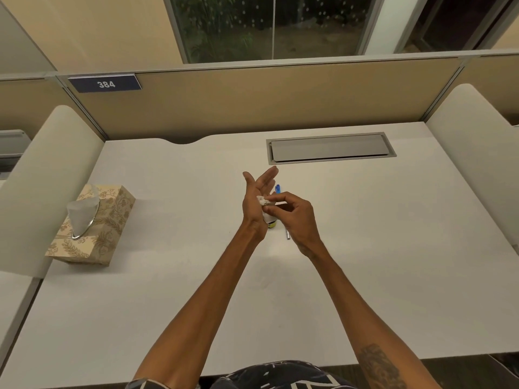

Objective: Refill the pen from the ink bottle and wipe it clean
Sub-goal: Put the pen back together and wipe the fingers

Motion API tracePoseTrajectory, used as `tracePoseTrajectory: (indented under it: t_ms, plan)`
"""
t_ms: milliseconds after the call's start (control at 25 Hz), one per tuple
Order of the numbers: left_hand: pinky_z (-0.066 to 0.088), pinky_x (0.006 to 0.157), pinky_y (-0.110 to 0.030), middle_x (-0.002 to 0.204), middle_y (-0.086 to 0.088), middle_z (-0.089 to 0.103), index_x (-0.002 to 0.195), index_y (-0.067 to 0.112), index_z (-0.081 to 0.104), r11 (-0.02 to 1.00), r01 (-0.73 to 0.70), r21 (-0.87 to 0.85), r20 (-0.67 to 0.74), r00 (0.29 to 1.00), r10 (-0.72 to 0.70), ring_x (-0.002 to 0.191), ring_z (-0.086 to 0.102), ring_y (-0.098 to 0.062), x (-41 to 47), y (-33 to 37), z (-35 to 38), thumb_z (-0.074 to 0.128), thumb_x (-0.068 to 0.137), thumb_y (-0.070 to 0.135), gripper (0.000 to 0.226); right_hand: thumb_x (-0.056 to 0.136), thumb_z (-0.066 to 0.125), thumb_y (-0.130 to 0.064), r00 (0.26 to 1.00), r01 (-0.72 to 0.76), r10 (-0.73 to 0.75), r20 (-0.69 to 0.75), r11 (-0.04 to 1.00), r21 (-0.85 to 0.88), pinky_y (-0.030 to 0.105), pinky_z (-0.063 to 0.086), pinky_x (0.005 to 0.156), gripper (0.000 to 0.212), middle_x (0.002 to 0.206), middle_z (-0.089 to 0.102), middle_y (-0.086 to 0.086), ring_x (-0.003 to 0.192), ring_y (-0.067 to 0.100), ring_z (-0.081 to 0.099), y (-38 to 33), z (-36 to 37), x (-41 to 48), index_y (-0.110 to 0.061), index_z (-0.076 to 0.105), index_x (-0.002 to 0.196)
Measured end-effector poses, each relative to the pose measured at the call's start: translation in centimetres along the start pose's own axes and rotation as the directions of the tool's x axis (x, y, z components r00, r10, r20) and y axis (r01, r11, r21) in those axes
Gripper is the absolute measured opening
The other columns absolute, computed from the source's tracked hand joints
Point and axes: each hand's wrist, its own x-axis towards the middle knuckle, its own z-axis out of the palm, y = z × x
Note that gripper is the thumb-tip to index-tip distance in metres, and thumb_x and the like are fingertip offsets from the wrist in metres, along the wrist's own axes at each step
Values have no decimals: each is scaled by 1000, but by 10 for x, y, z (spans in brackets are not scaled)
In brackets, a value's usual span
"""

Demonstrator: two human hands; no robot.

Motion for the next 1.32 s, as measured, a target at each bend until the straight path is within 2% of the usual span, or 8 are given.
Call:
tracePoseTrajectory:
  t_ms: [240,400,520,800,920,1000,1200,1320]
  plan:
    - [45,110,-51,131,0,67,124,23,67,979,-129,160,9,992,129,125,60,-23,-8,-5,-3,34,103,51,49,86,73,-10,994,-59,83,-74,960,274,30,59,82,13,98,75,7,91,20,72,-12,-18,9,-11,74,99]
    - [51,105,-40,134,-7,65,135,16,60,931,-227,288,60,974,219,122,63,-25,-14,-16,-9,55,101,26,36,90,68,-8,993,-69,100,-70,935,349,37,58,88,14,106,74,12,99,27,71,-11,-32,17,-12,73,102]
    - [52,102,-29,130,1,66,134,20,60,880,-289,376,100,957,272,118,64,-17,-17,-17,-6,68,92,17,42,89,70,-9,994,-65,92,-66,941,333,35,59,85,13,106,74,13,100,30,71,-12,-36,19,-9,72,102]
    - [57,92,-28,106,-3,74,116,12,73,840,-354,411,-77,905,419,101,70,-19,-18,-17,7,71,90,14,26,91,68,-10,999,-33,23,37,952,304,29,58,83,20,102,76,6,93,23,73,-13,-43,19,-3,72,109]
    - [57,91,-27,107,-9,75,110,7,75,869,-335,365,-162,896,413,103,71,-21,-18,-19,8,70,91,12,20,86,74,-12,998,-9,-4,71,982,188,23,56,83,28,111,72,3,97,16,72,-11,-45,16,-7,69,113]
    - [58,92,-31,106,-8,76,108,8,75,878,-308,367,-179,903,391,102,71,-21,-18,-20,9,71,90,13,19,83,77,-11,997,24,-31,68,995,102,19,55,79,29,104,73,-4,94,11,71,-9,-45,15,-11,67,111]
    - [58,81,-27,103,-5,77,110,12,75,901,-266,343,-179,923,341,94,71,-17,-30,-19,12,71,90,15,21,84,76,-14,997,65,-67,35,996,53,23,56,84,29,106,73,-3,96,12,70,-5,-49,13,-17,70,113]
    - [59,87,-30,112,-9,75,119,6,72,895,-266,357,-102,942,320,97,73,-16,-37,-15,7,68,92,16,28,85,75,-12,999,48,-50,14,996,78,30,58,86,25,102,73,3,94,15,71,-4,-49,9,-15,74,109]
